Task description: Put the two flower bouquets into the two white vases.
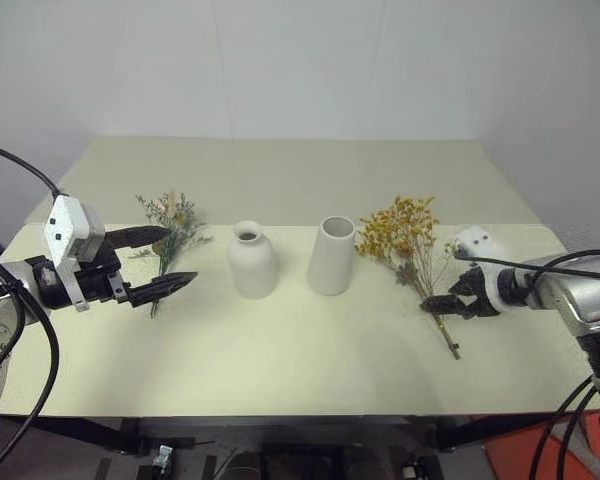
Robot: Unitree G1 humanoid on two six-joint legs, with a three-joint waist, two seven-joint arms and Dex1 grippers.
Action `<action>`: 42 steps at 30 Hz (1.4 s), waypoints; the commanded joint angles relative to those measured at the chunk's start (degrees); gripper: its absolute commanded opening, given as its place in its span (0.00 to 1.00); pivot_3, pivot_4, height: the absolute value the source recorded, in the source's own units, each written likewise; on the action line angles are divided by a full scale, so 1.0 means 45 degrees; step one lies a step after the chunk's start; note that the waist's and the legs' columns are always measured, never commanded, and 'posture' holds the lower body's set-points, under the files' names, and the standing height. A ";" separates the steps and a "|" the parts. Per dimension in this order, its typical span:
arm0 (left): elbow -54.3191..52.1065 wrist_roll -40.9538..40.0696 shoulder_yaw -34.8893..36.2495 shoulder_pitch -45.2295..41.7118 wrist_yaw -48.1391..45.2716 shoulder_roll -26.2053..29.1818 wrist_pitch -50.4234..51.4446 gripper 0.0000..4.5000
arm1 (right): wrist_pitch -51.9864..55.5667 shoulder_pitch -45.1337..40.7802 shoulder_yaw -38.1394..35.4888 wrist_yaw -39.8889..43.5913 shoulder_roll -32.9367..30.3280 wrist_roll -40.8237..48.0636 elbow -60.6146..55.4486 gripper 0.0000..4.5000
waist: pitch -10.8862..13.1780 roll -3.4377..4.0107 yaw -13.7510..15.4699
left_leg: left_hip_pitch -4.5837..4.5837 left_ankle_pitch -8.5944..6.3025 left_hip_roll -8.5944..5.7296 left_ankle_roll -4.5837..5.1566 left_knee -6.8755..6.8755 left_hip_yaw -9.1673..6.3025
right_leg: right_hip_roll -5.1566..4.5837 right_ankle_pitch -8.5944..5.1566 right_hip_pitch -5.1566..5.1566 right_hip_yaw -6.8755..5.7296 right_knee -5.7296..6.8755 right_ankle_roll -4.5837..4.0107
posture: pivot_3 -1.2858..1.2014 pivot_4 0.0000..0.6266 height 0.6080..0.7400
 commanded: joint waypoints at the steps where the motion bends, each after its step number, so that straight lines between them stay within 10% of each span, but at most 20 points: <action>1: -0.0391 -0.0053 0.0273 -0.0005 0.0148 0.0008 -0.0107 1.00 | -0.0239 -0.0359 0.0128 -0.0057 0.0114 -0.0361 0.0358 0.99 | 0.0000 0.0000 0.0001 | 0.0000 0.0000 -0.0001 0.0000 0.0000 0.0000 | 0.0000 -0.0001 0.0000 0.0000 0.0001 0.0002 | 0.52 0.24 1.00; 8: -0.0612 -0.0140 0.0363 0.0208 0.0321 -0.0054 -0.0032 1.00 | -0.0704 -0.0436 0.0551 0.0061 0.0724 -0.0766 0.1051 0.87 | 0.0000 0.0000 -0.0023 | 0.0002 0.0000 0.0000 0.0000 0.0001 -0.0001 | 0.0002 -0.0002 0.0001 0.0000 0.0002 0.0003 | 0.52 0.24 1.00; 19: -0.0723 -0.0271 0.0490 0.0362 0.0506 0.0019 0.0065 1.00 | -0.0905 -0.0355 0.0627 0.0051 0.1134 -0.1230 0.1229 0.05 | -0.0002 -0.0002 -0.0036 | 0.0006 0.0000 0.0001 0.0000 0.0001 -0.0001 | 0.0003 -0.0002 0.0003 0.0000 0.0004 0.0004 | 0.52 0.24 1.00; 34: -0.0137 -0.0112 0.0120 -0.0368 0.0275 0.0175 -0.0033 1.00 | -0.5082 -0.1747 -0.5748 -0.3007 0.4422 0.0330 0.0177 0.05 | -0.0001 -0.0002 -0.0086 | 0.0005 0.0000 0.0002 0.0000 0.0002 -0.0001 | 0.0008 0.0006 0.0001 0.0002 0.0011 -0.0004 | 0.52 0.24 1.00; 42: 0.0234 0.0036 -0.0201 -0.0931 0.0117 0.0177 -0.0109 1.00 | -0.7976 -0.2727 -0.5965 -0.4122 0.7493 0.1216 -0.1164 0.05 | -0.0002 -0.0002 -0.0220 | 0.0005 0.0000 0.0006 0.0000 -0.0003 -0.0006 | 0.0009 0.0039 0.0002 0.0000 0.0016 -0.0059 | 0.52 0.24 1.00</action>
